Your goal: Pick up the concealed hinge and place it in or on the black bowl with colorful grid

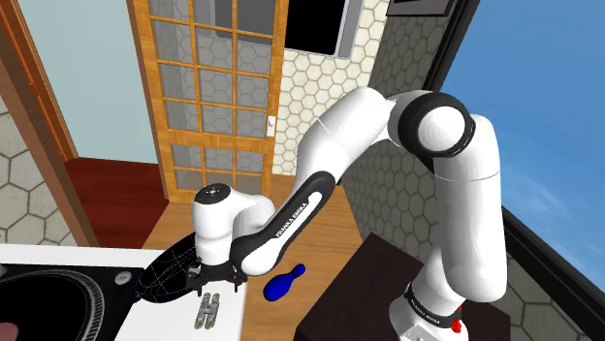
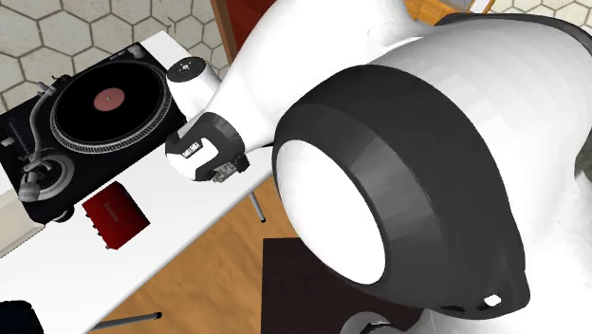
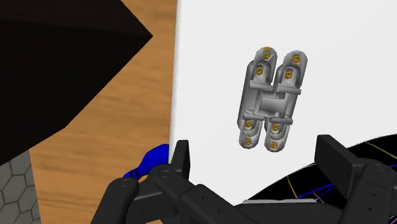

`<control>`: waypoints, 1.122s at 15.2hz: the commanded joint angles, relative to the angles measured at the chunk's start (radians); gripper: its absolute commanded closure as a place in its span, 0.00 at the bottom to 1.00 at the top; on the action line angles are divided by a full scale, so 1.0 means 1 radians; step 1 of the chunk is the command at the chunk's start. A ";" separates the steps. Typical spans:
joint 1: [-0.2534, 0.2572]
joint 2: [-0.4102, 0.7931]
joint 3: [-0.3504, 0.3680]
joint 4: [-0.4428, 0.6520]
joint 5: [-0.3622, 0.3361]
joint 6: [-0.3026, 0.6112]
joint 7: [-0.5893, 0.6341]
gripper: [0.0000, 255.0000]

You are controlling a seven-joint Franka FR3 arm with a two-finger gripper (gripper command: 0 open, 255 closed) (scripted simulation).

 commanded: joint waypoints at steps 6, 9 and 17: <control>0.082 0.166 -0.064 0.126 -0.052 0.033 0.081 0.00; 0.096 0.201 -0.081 0.137 -0.068 0.057 0.091 0.00; 0.103 0.219 -0.090 0.143 -0.076 0.069 0.097 0.00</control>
